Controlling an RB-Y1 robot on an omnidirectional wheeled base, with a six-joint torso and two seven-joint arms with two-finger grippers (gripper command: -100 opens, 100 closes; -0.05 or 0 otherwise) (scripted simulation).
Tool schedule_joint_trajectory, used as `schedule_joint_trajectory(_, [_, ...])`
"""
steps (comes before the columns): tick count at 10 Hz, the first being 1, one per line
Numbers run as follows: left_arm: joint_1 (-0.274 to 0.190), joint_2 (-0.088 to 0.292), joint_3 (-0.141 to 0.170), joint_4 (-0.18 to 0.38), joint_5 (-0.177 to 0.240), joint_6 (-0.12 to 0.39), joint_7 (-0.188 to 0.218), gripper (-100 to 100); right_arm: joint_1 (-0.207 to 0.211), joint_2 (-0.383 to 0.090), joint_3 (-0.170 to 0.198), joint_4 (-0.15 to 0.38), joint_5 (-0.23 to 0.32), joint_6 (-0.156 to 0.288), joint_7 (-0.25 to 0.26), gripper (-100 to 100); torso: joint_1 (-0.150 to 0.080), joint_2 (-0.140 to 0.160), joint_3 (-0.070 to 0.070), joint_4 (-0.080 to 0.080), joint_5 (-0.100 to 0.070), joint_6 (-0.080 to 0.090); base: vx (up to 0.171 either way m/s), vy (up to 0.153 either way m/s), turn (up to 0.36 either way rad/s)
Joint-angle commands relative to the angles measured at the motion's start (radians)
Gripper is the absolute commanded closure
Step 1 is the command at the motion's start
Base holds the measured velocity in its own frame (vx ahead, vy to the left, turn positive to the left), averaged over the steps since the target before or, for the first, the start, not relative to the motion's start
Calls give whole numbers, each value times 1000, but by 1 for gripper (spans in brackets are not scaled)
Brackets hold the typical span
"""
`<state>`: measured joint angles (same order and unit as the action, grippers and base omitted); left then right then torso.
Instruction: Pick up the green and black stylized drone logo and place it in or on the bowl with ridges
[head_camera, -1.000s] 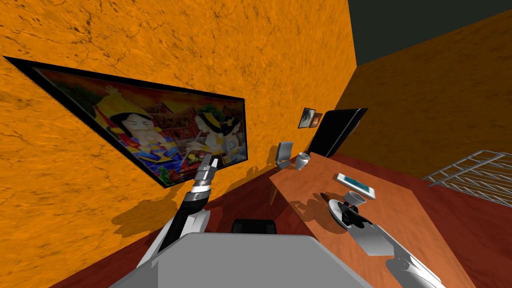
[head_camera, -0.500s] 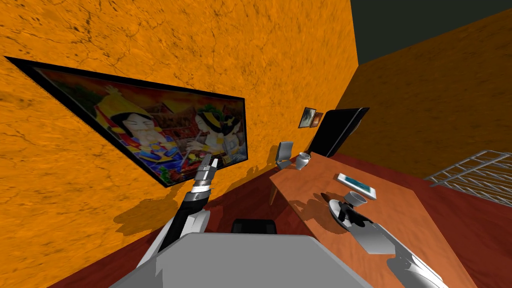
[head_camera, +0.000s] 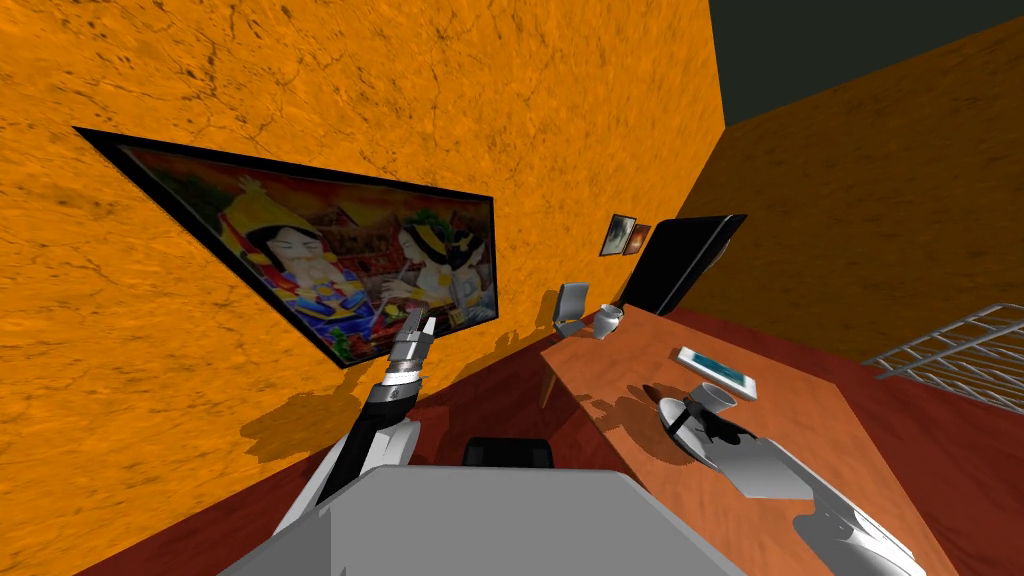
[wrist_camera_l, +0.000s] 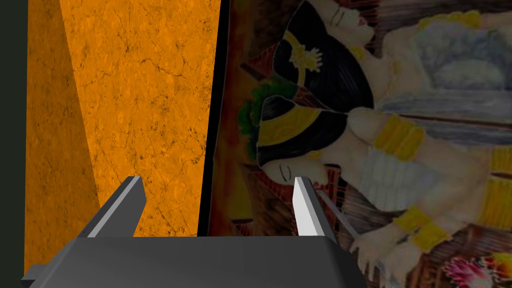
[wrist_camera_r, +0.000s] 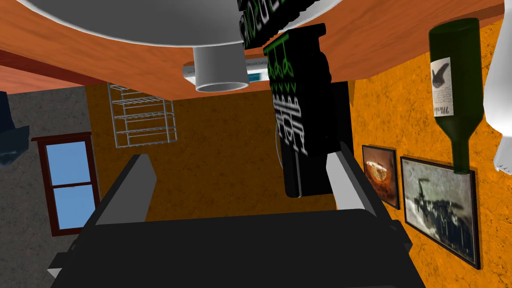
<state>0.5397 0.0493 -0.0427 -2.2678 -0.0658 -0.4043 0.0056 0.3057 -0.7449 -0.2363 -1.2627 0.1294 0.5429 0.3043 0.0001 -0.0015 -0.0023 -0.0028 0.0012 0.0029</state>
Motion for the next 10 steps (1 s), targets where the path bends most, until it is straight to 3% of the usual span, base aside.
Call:
schedule_joint_trajectory(1, [0, 0, 0, 0, 0, 0, 0, 0, 14, -19, 0, -34, -30, 29, 6, -100, 0, 0, 0, 0, 0, 0, -39, 10, 33])
schedule_joint_trajectory(3, [0, 0, 0, 0, 0, 0, 0, 0, 27, -45, 1, -72, -68, 64, 14, -100, 0, 0, 0, 0, 0, 0, -38, 9, 29])
schedule_joint_trajectory(4, [0, 0, 0, 0, 0, 0, 0, 0, 23, -33, 1, -59, -51, 50, 10, -100, 0, 0, 0, 0, 0, 0, -16, 4, 6])
schedule_joint_trajectory(5, [0, 0, 0, 0, 0, 0, 0, 0, 23, -35, 1, -62, -53, 54, 10, 0, 0, -1, 0, 0, 0, 0, 0, 0, 0])
schedule_joint_trajectory(10, [0, 0, 0, 0, 0, 0, 0, 0, 23, -34, 1, -61, -53, 54, 10, 0, -1, -2, -1, -1, 0, 0, 0, 0, 0])
